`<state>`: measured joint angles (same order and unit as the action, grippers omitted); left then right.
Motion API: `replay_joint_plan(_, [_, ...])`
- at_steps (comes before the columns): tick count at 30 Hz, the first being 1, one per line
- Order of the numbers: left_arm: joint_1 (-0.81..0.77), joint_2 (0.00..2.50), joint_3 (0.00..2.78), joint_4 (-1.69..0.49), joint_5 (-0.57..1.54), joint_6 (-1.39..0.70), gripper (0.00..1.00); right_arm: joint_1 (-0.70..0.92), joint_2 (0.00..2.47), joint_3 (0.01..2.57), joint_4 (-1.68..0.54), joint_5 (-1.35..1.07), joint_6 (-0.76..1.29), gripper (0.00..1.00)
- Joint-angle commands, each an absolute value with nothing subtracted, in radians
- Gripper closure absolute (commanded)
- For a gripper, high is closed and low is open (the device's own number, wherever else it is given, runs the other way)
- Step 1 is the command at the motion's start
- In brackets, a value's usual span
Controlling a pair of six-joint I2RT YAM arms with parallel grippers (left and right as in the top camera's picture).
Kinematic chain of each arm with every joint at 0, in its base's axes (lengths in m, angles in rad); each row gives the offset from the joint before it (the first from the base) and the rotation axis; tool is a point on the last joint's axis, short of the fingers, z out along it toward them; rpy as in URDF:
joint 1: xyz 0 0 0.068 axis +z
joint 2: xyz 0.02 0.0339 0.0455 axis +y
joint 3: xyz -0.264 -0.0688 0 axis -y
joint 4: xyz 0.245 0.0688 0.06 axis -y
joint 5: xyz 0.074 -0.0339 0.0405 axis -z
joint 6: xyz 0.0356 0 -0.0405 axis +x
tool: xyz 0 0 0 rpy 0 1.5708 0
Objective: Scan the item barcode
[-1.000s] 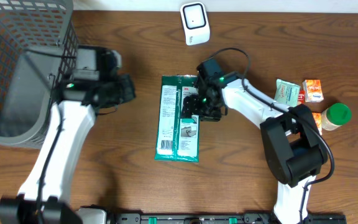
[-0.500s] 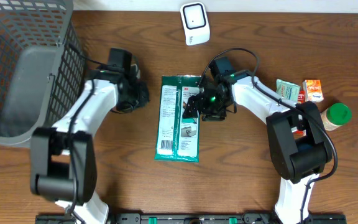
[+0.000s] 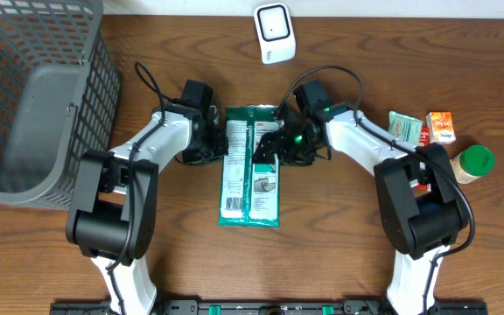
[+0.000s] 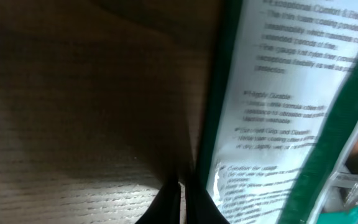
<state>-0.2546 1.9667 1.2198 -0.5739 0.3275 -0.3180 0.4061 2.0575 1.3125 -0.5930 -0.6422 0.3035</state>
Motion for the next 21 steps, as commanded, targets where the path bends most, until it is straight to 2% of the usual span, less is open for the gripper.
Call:
replay_joint_plan(1, [-0.256,2.006,1.214,-0.57,0.302,-0.32,0.92,0.439,2.102,1.208,-0.513,-0.649,0.288,0.2])
replay_joint_plan(15, [-0.256,2.026,1.195,-0.559,0.302,-0.32,0.92,0.47,2.102,1.121,-0.263,-0.924,0.279,0.37])
replay_joint_plan(18, [-0.256,2.026,1.195,-0.555,0.302,-0.32,0.92,0.478,2.102,1.118,-0.256,-0.892,0.282,0.5])
replay_joint_plan(21, [-0.256,2.026,1.195,-0.55,0.302,-0.32,0.92,0.501,2.103,1.108,-0.253,-0.736,0.351,0.49])
